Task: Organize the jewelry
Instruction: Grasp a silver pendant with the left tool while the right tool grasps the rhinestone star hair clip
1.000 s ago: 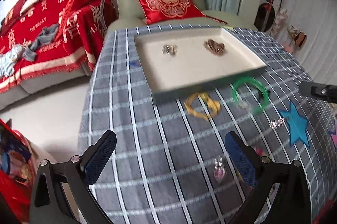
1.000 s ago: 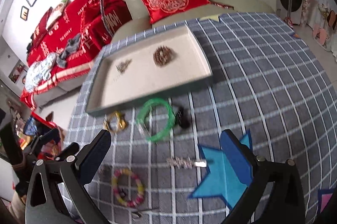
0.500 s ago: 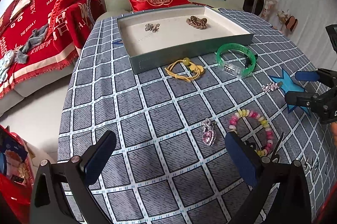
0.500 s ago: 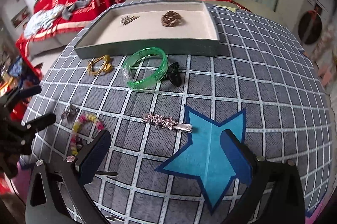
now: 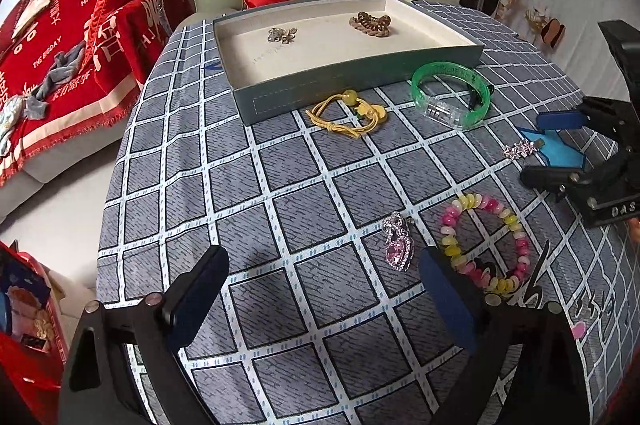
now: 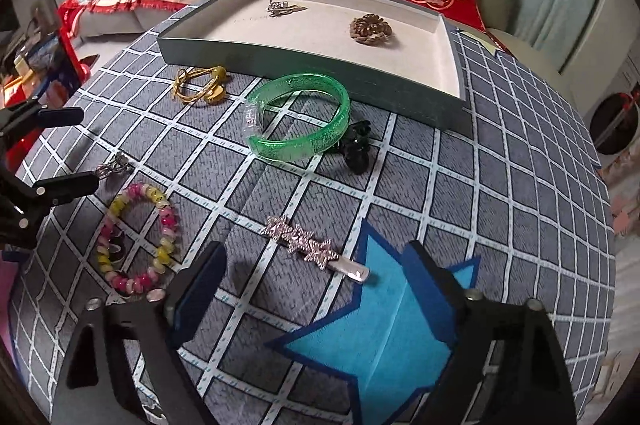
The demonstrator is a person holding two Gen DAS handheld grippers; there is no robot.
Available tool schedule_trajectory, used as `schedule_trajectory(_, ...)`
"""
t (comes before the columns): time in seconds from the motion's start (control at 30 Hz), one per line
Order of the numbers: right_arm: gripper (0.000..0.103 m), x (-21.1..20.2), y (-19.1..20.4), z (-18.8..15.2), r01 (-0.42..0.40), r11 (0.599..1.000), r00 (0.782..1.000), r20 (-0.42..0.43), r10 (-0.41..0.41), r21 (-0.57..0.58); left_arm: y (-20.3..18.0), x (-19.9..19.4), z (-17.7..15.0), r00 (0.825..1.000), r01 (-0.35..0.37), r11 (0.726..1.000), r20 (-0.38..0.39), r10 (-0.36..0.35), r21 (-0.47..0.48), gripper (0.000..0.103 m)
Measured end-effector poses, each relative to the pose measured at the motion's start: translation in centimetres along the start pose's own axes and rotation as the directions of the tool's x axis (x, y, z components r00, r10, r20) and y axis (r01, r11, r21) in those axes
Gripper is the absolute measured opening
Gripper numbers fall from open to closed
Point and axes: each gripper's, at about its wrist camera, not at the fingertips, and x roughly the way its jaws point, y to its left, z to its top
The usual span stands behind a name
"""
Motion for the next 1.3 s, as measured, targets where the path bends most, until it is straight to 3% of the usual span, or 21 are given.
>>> schedule_trajectory(0.07,0.075,0.4,-0.1,0.1,0.000,1.000,1.000,-0.016,-0.001,-0.005,-0.1,0.1,0.0,1.000,-0.001,1.000,0.001,0.001,0.003,0.103)
schedule_trajectory(0.13,0.069,0.4,-0.2,0.2,-0.017,1.000,1.000,-0.014,0.017,0.009,-0.3,0.2,0.0,1.000,0.001,1.000,-0.004,-0.001,0.005,0.092)
schedule_trajectory(0.23,0.057,0.3,0.1,0.1,-0.025,1.000,1.000,-0.019,0.025,0.017,-0.5,0.6,0.0,1.000,0.010,1.000,-0.016,-0.010,0.003,0.091)
schedule_trajectory(0.33,0.044,0.1,0.5,0.0,-0.035,0.999,0.999,-0.030,0.037,0.042,-0.9,0.5,0.0,1.000,0.026,1.000,-0.012,-0.026,0.006,0.082)
schedule_trajectory(0.5,0.031,-0.1,1.3,0.0,-0.028,0.997,0.998,-0.046,0.032,0.071,-1.5,0.3,0.0,0.999,0.034,0.999,-0.010,-0.033,0.018,0.072)
schedule_trajectory(0.6,0.023,-0.3,1.5,-0.2,-0.020,0.996,0.998,-0.051,0.025,0.091,-1.9,0.2,0.1,0.999,0.038,0.999,-0.004,-0.038,0.029,0.058)
schedule_trajectory(0.73,0.019,-0.4,1.7,-0.4,0.003,0.992,0.999,-0.053,0.004,0.129,-2.5,0.0,0.1,0.999,0.039,0.998,0.004,-0.040,0.054,0.022)
schedule_trajectory(0.93,0.019,-1.0,1.6,-1.1,-0.001,0.981,0.999,-0.053,0.011,0.192,-1.6,-0.4,-0.1,0.997,0.082,0.997,0.008,-0.082,0.000,0.022)
schedule_trajectory(1.3,0.019,-3.4,0.2,-2.0,-0.099,0.939,0.995,0.031,0.094,0.328,-0.1,-2.3,0.2,0.994,0.105,0.993,0.047,-0.103,-0.050,0.022)
